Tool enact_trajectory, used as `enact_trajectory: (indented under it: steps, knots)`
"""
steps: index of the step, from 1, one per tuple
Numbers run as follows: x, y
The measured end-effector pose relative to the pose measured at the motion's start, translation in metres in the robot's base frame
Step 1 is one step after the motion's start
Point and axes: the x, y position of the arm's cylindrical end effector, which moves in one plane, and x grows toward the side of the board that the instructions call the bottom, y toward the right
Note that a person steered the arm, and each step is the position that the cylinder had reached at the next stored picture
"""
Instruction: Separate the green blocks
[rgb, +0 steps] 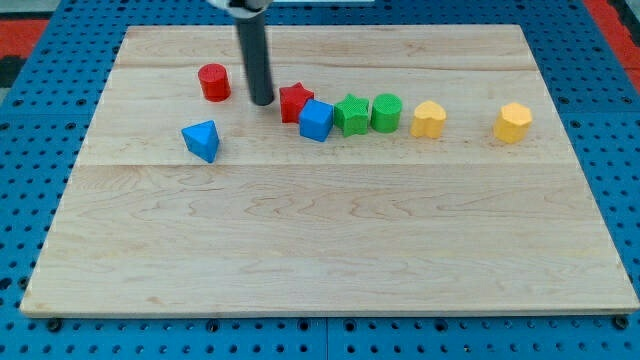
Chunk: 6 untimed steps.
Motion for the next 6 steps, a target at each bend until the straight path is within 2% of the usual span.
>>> enact_trajectory:
  steps: [2,3,4,5,6]
  knots:
    - [-0.015,0.086]
    - [0.013,0.115]
    - [0.021,0.131]
    - [0.047,0.129]
    - [0.052,0.144]
